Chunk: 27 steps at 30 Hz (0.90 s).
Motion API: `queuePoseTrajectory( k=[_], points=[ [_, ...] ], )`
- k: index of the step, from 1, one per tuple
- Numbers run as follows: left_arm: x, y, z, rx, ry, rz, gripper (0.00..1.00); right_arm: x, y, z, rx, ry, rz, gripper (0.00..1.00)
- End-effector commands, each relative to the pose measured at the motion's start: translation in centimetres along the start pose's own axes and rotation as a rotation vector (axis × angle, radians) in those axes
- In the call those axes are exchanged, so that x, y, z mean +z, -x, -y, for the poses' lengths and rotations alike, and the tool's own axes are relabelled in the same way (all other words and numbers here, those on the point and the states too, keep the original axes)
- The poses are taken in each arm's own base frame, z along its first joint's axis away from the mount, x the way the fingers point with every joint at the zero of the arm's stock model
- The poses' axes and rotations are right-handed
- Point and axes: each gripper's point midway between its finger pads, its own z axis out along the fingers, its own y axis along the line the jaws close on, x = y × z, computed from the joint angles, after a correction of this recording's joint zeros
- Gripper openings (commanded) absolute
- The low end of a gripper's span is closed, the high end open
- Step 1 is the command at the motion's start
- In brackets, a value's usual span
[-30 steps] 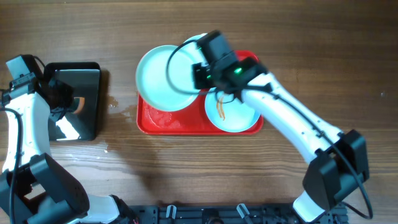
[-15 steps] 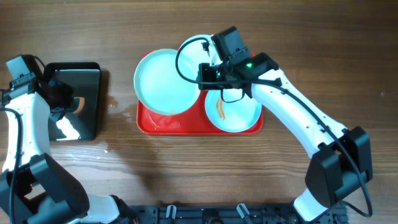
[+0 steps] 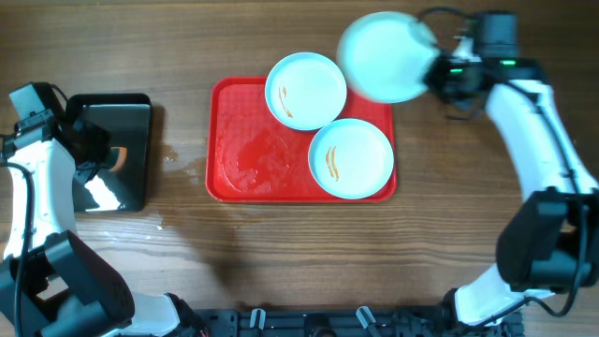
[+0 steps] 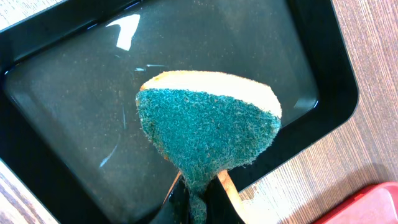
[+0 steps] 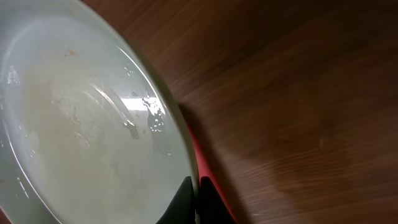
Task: Clean dirty plates on tray and stack at the side
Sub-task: 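Carry the plate right and set it on the table beside the tray, then move the right gripper to the lower-right plate and grasp its rim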
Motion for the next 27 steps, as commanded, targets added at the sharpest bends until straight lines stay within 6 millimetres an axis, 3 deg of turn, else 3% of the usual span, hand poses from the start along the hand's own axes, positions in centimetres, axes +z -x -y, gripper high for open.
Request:
queuePoseTrajectory(
  k=[1,3,6,10,13,18,19,20,21,22,25,27],
  points=[
    [0.2,0.5,-0.1,0.001,0.009,0.013,0.04,-2.0,3.4,5.6,0.131,-0.085,0.082,0.04],
    [0.2,0.5,-0.1,0.001,0.008,0.013,0.04,-2.7,4.4,8.3,0.175,-0.151,0.114,0.04],
    [0.2,0.5,-0.1,0.001,0.009,0.013,0.04,-3.0,4.6,10.6,0.217,-0.195,0.123,0.04],
    [0.2,0.5,-0.1,0.001,0.008,0.013,0.04,-2.0,4.2,12.1,0.226,-0.226,0.135,0.04],
    [0.2,0.5,-0.1,0.001,0.009,0.013,0.04,-1.1,3.6,14.4,0.307,-0.305,0.181,0.04],
    [0.2,0.5,-0.1,0.001,0.009,0.012,0.04,-0.2,3.1,15.1,0.306,-0.31,0.188,0.06],
    [0.2,0.5,-0.1,0.001,0.009,0.012,0.04,-0.2,3.1,15.0,0.306,-0.305,0.184,0.17],
    [0.2,0.5,-0.1,0.001,0.009,0.012,0.04,-0.1,3.0,14.7,0.305,-0.289,0.176,0.42],
    [0.2,0.5,-0.1,0.001,0.009,0.012,0.04,0.0,2.9,14.4,0.301,-0.274,0.166,0.61],
    [0.2,0.5,-0.1,0.001,0.009,0.012,0.04,0.1,2.8,14.2,0.299,-0.259,0.157,0.71],
    [0.2,0.5,-0.1,0.001,0.009,0.012,0.04,0.4,2.3,13.0,0.298,-0.196,0.117,0.8],
    [0.2,0.5,-0.1,0.001,0.009,0.012,0.04,0.8,1.7,11.1,0.235,-0.092,0.06,0.85]
  ],
)
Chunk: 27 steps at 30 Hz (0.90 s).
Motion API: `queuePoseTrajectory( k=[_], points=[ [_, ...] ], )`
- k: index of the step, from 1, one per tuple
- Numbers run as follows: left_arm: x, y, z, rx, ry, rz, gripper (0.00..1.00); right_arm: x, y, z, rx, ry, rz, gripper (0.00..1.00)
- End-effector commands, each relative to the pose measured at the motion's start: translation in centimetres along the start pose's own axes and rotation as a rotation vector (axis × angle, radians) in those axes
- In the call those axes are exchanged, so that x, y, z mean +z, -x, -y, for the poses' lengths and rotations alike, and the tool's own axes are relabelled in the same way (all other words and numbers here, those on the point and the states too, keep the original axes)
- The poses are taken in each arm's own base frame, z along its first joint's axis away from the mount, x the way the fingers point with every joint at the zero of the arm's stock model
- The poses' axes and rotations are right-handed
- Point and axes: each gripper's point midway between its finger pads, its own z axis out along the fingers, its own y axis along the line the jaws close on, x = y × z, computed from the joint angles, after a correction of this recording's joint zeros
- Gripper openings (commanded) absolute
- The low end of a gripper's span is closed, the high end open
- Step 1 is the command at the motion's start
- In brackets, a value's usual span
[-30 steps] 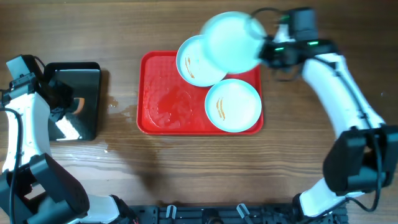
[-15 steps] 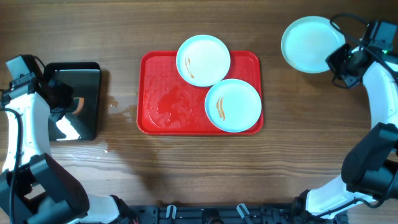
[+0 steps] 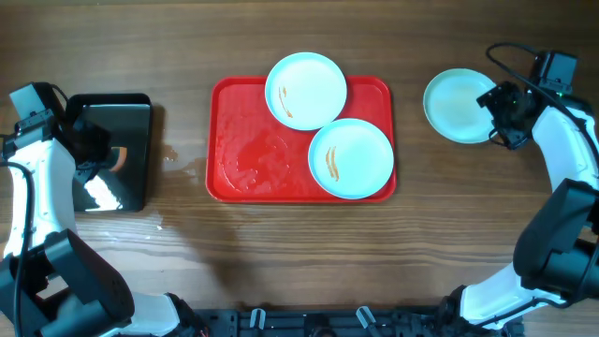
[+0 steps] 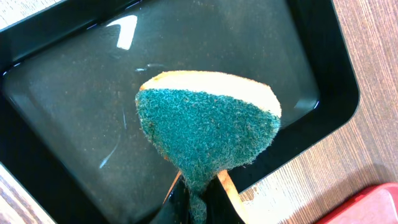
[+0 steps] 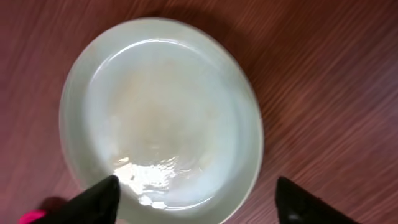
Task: Clean dirty plates on tray and stack at the side
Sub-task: 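Move the right gripper to the lower-right plate and grasp its rim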
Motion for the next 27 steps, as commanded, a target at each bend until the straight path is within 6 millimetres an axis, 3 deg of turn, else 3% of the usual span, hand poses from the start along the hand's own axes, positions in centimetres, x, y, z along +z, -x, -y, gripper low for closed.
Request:
queuePoseTrajectory(
  k=[1,4,6,8,12,18,20,23,27],
  points=[
    [0.0,0.5,-0.1,0.001,0.009,0.012,0.04,-1.1,-2.1,-3.8,-0.108,0.216,-0.114,0.85],
    [0.0,0.4,0.1,0.001,-0.002,0.006,0.04,-2.4,-4.3,-6.9,-0.228,0.408,-0.21,0.85],
    [0.0,0.3,0.2,0.001,-0.008,0.002,0.04,-3.6,-7.2,-9.5,-0.365,0.54,-0.28,0.85],
    [0.0,0.3,0.2,0.001,-0.007,0.002,0.04,-3.8,-9.6,-10.7,-0.465,0.561,-0.311,0.85],
    [0.0,0.2,0.1,0.001,-0.005,0.0,0.04,-3.8,-14.8,-12.3,-0.694,0.539,-0.35,0.88],
    [0.0,0.1,0.3,0.001,-0.017,-0.011,0.04,-2.3,-19.7,-11.9,-0.91,0.281,-0.286,0.87],
    [0.0,0.0,0.4,0.001,-0.02,-0.013,0.04,-2.1,-20.5,-11.8,-0.943,0.215,-0.25,0.75],
    [0.0,0.0,0.3,0.001,-0.018,-0.015,0.04,-1.8,-20.0,-11.1,-0.917,0.081,-0.163,0.71],
    [0.0,-0.1,0.3,0.001,-0.017,-0.016,0.04,-1.8,-20.0,-10.7,-0.943,0.049,-0.152,0.64]
  ],
)
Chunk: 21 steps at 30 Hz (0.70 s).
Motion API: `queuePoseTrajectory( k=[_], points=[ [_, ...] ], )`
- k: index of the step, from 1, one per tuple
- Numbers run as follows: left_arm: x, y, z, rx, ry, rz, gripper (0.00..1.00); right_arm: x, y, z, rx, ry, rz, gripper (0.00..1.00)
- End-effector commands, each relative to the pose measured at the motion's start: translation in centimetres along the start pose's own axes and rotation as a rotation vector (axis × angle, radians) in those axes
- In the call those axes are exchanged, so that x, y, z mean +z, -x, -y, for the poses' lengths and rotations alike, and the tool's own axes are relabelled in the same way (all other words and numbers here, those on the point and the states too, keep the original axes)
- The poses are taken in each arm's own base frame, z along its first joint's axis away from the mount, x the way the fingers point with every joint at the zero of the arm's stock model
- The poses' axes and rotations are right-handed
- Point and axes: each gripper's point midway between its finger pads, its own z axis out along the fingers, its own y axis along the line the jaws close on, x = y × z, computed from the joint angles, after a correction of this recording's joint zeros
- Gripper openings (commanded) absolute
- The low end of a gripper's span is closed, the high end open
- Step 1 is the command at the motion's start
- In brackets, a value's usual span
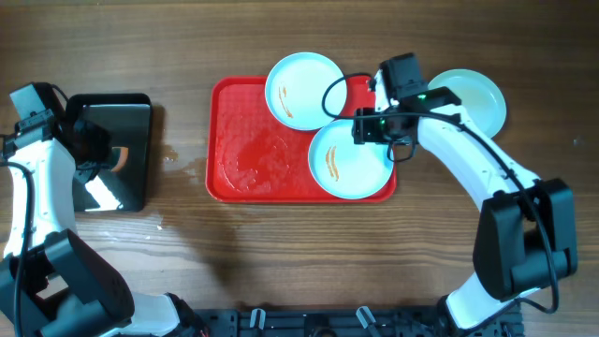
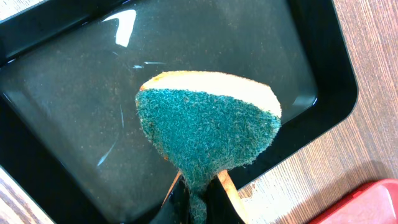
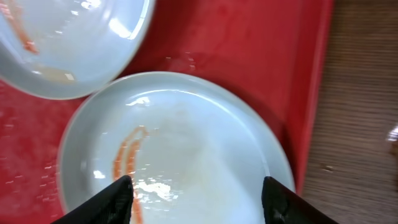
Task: Clean dirty plates on tray and stack at the side
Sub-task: 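Move the right gripper to the lower-right plate and grasp its rim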
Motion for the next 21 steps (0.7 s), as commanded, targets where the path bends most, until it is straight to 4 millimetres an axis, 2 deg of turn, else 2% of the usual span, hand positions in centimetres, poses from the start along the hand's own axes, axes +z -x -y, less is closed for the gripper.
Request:
queuePoseTrajectory(
  k=[1,3,9,15,21],
  points=[
    [0.0,0.2,0.2,0.001,-0.009,-0.004,0.04,-0.5,0.3,2.7,0.014,-0.147,0.038,0.63],
    [0.0,0.2,0.2,0.001,-0.009,-0.004,0.04,-0.4,0.2,2.7,-0.021,-0.148,0.034,0.59],
    [0.0,0.2,0.2,0.001,-0.009,-0.004,0.04,0.2,0.9,2.6,-0.147,-0.145,0.049,0.6],
    [0.0,0.2,0.2,0.001,-0.009,-0.004,0.04,2.5,1.0,2.3,-0.243,-0.123,0.031,0.59],
    [0.0,0.2,0.2,0.001,-0.009,-0.004,0.04,3.2,1.0,2.3,-0.269,-0.12,0.022,0.59]
  ],
)
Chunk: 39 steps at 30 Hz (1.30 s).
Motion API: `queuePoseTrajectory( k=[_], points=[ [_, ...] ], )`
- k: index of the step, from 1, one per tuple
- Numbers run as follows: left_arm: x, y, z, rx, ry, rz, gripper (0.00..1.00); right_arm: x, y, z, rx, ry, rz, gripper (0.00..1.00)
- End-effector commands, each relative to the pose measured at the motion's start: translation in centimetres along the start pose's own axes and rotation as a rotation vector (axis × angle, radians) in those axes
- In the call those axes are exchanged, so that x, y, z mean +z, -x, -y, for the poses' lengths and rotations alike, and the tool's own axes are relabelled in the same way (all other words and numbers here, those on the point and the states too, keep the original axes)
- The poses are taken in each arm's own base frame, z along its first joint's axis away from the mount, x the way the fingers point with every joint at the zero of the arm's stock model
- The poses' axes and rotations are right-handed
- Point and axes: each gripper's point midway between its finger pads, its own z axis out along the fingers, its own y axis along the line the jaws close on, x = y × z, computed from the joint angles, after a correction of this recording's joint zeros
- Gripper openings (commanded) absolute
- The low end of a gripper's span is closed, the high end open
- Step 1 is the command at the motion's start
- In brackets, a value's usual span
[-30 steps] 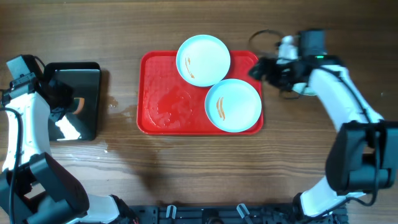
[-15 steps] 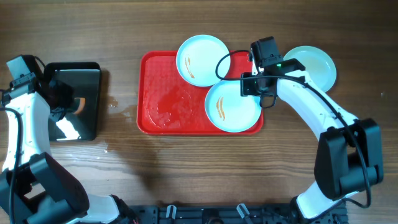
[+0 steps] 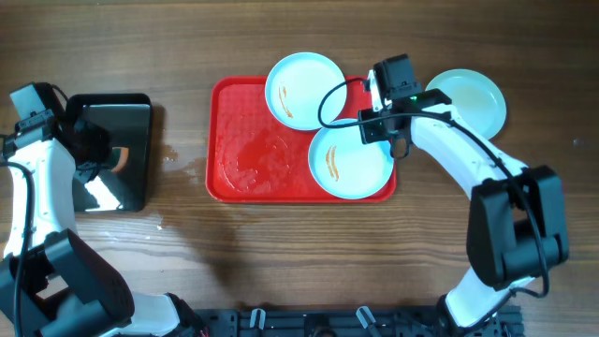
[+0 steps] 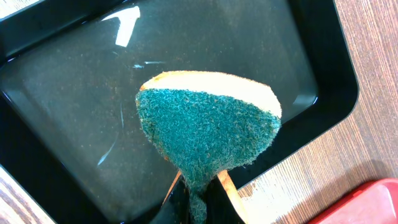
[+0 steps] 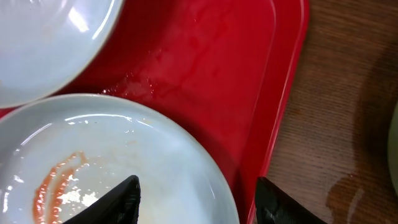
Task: Clean dirty plates on tray and stack at the side
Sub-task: 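Move the right gripper to the lower-right plate and grasp its rim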
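Two pale plates with orange smears lie on the red tray (image 3: 243, 159): one at the back (image 3: 305, 90), one at the front right (image 3: 350, 158). A third plate (image 3: 470, 101), free of smears, rests on the wood to the right of the tray. My right gripper (image 3: 382, 129) hangs open over the front plate's far right rim (image 5: 211, 174), one finger above the plate, the other above the tray edge. At the far left, my left gripper (image 4: 198, 202) is shut on a green-and-yellow sponge (image 4: 208, 130) above the black basin (image 4: 56, 124).
Water drops lie on the wood between the black basin (image 3: 117, 154) and the tray. The tray's left half (image 3: 248, 154) is wet and holds no plate. Bare wood runs along the table's front.
My right gripper shifted a little toward the tray's right edge and now straddles the front plate's rim, still open. The left gripper and sponge have not moved.
My right gripper first held a plate up beyond the tray's back right corner. Then that plate lay on the wood at the right and the gripper was open beside it. Then the gripper was over the front tray plate, where it remains. The left kept the sponge over the basin throughout.
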Motion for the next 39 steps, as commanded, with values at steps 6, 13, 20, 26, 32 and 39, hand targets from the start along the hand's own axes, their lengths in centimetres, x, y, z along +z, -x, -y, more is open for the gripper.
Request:
queuePoseTrajectory(
  k=[6,13,20,26,32,39],
  points=[
    [0.0,0.2,0.2,0.002,-0.009,-0.001,0.04,1.9,-1.0,-0.3,-0.071,0.024,-0.04,0.59],
    [0.0,0.2,0.2,0.002,-0.009,-0.001,0.04,3.9,-2.5,-1.1,-0.069,0.067,-0.101,0.49],
    [0.0,0.3,0.2,0.001,-0.01,0.0,0.04,3.7,-2.6,-2.8,-0.064,0.164,-0.104,0.42],
    [-0.1,-0.4,1.5,0.006,-0.081,-0.041,0.04,3.1,-4.1,-5.8,-0.088,0.267,-0.162,0.38],
    [-0.6,-2.8,5.2,0.148,-0.25,-0.128,0.04,2.5,-4.7,-10.1,-0.07,0.335,-0.179,0.38],
    [-1.1,-6.7,8.8,0.263,-0.308,-0.192,0.04,2.1,-4.6,-13.8,-0.074,0.37,-0.157,0.39]
  ],
)
